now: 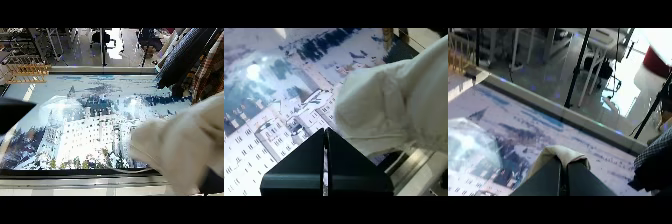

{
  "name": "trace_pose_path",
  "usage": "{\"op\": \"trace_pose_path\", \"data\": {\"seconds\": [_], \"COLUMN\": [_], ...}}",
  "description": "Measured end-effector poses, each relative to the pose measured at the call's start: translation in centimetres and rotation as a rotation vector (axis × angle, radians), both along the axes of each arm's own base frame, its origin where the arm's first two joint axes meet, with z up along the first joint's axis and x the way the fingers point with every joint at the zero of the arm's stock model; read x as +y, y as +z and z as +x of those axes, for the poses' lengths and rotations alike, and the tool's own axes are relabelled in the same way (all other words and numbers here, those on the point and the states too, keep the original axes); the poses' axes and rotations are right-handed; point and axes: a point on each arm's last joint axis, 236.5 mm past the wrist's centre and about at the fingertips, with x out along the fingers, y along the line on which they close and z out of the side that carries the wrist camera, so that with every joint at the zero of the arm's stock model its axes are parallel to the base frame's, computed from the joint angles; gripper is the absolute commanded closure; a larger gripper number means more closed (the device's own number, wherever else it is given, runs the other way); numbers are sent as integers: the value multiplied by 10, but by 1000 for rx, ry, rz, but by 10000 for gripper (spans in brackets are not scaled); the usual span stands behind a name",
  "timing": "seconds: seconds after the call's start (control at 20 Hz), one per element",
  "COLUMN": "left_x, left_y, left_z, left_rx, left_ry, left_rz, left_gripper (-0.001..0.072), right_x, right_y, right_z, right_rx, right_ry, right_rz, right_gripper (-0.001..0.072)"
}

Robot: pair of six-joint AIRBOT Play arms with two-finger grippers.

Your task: Fold the clothes and pants, and hang the long-sleeved shirts on hangers.

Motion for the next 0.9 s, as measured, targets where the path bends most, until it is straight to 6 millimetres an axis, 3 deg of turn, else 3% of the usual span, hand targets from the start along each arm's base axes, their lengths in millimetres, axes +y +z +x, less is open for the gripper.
{"op": "trace_pose_path", "data": {"seconds": [0.15, 0.3, 0.35, 0.5, 0.75, 0.9], "left_x": [-3, -5, -7, -10, -12, -15], "left_y": [-25, -83, -100, -142, -168, -178], "left_z": [-17, -7, -3, 16, 39, 53], "left_rx": [49, 224, 275, 337, 268, 211], "left_ry": [-3, 0, -4, -3, -8, -28], "left_rz": [-7, -73, -103, -176, -214, -177], "left_gripper": [366, 320, 245, 184, 64, 51], "right_x": [7, 18, 22, 41, 86, 102], "right_y": [10, 1, 0, 5, 20, 31], "right_z": [9, 42, 54, 93, 150, 166], "right_rx": [-1, 87, 110, 140, 54, -21], "right_ry": [45, 141, 182, 302, 366, 354], "right_rz": [28, 102, 138, 264, 370, 391], "right_gripper": [698, 699, 700, 700, 700, 700]}}
